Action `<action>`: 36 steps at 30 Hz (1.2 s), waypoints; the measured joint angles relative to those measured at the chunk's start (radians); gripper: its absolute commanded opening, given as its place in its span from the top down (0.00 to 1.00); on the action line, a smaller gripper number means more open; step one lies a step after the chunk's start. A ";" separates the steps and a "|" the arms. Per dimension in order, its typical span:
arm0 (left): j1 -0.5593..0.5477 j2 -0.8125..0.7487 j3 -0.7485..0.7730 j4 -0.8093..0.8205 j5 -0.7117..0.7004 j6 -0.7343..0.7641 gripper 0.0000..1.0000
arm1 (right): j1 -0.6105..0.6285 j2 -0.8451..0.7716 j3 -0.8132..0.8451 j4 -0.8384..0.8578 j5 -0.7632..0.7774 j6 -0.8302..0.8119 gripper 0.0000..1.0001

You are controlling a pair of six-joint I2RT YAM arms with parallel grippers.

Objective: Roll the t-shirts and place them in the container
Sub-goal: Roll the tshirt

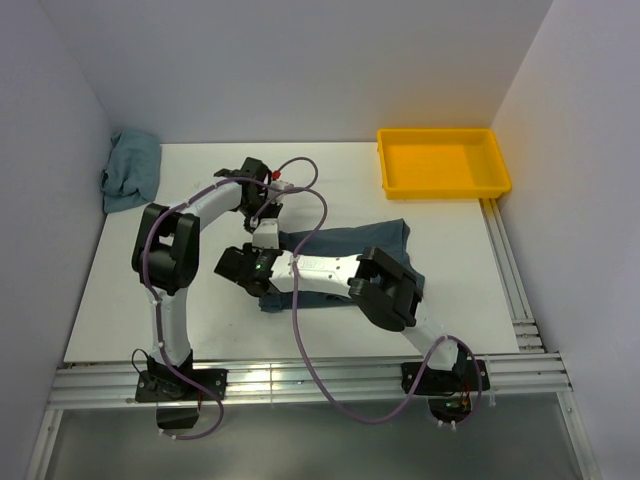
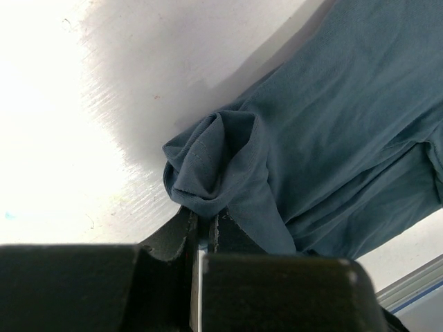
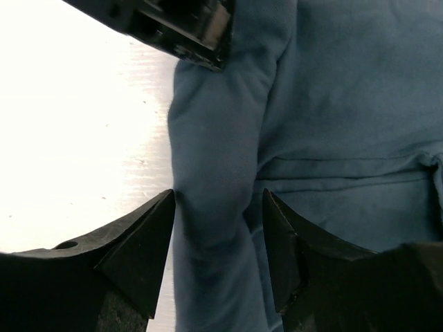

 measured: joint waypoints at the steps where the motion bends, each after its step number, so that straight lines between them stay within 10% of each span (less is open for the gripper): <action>1: 0.000 0.000 0.000 -0.001 -0.002 0.000 1.00 | 0.000 0.005 0.008 0.002 0.000 -0.001 0.40; 14: -0.003 0.003 0.006 -0.009 -0.004 0.001 0.99 | -0.001 0.013 -0.005 0.039 -0.013 -0.010 0.62; 19: -0.003 0.004 0.011 -0.017 -0.003 0.008 0.81 | -0.007 -0.027 -0.128 0.166 -0.032 0.019 0.65; 27: 0.018 0.003 0.093 -0.072 0.064 0.050 0.31 | -0.072 -0.273 -0.588 0.619 -0.201 0.089 0.66; 36: 0.188 -0.033 0.098 -0.080 0.312 0.127 0.23 | -0.206 -0.330 -0.962 1.256 -0.510 0.193 0.66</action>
